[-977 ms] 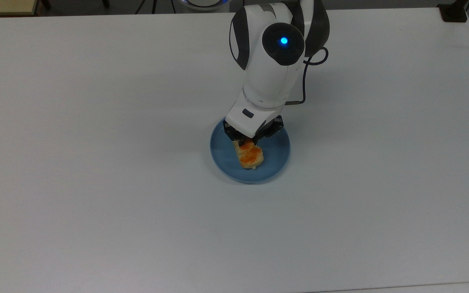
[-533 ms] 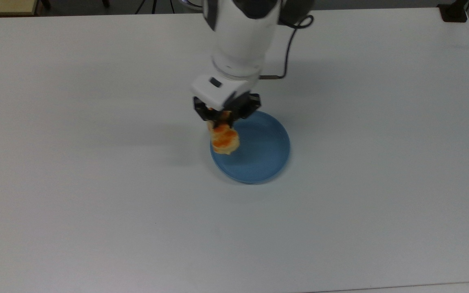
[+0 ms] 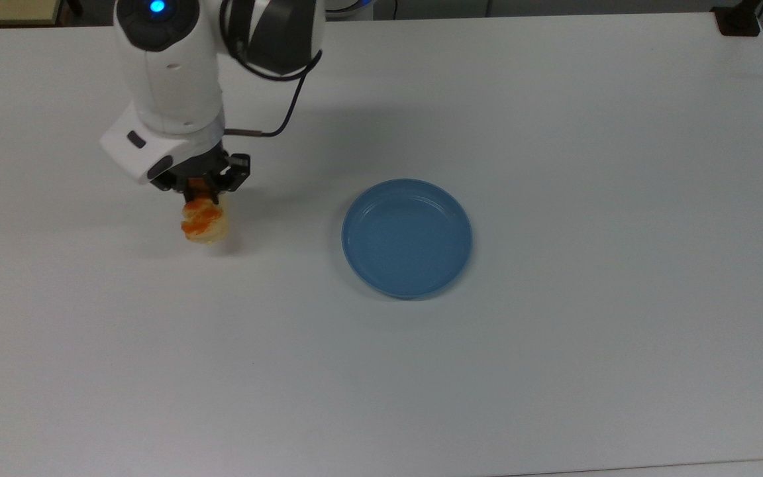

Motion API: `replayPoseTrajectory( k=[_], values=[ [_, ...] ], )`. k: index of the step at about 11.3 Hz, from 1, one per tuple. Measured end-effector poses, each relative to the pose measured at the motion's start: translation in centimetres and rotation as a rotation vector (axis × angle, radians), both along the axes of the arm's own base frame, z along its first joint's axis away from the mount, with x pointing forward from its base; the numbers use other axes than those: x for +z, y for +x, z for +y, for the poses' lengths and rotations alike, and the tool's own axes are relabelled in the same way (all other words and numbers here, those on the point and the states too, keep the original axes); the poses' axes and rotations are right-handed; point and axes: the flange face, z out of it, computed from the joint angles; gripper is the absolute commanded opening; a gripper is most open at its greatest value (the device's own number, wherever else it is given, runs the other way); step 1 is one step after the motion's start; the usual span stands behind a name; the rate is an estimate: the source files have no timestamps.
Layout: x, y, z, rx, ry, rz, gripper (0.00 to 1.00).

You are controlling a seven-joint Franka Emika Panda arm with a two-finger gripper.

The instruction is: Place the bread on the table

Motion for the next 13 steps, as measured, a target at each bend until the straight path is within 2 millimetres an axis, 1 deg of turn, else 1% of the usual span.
replayPoseTrajectory(
  k=[1, 2, 3, 4, 5, 6, 7, 8, 9, 10, 11, 12, 13],
  values=[
    [-2.0, 0.2, -0.5, -0.001, -0.008, -0.009, 0.99],
    [-3.9, 0.5, -0.3, 0.002, -0.014, -0.007, 1.00],
    [-5.1, 0.8, 0.1, 0.002, -0.017, -0.004, 1.00],
    [-5.2, 0.9, 0.2, 0.000, -0.017, -0.006, 1.00],
    [-4.0, 1.1, 0.2, -0.009, -0.016, -0.029, 1.00],
    [-1.4, 1.1, 0.4, -0.033, -0.009, -0.063, 1.00],
    [2.3, 0.6, 1.2, -0.073, 0.017, -0.087, 1.00],
    [6.7, -0.5, 2.8, -0.110, 0.059, -0.109, 1.00],
    [11.4, -2.2, 4.7, -0.126, 0.099, -0.116, 1.00],
    [15.3, -4.4, 6.7, -0.130, 0.121, -0.099, 1.00],
    [18.2, -6.6, 8.3, -0.138, 0.130, -0.070, 1.00],
    [20.2, -8.3, 9.4, -0.158, 0.132, -0.054, 1.00],
    [21.3, -9.1, 9.8, -0.176, 0.133, -0.047, 1.00]
  ],
)
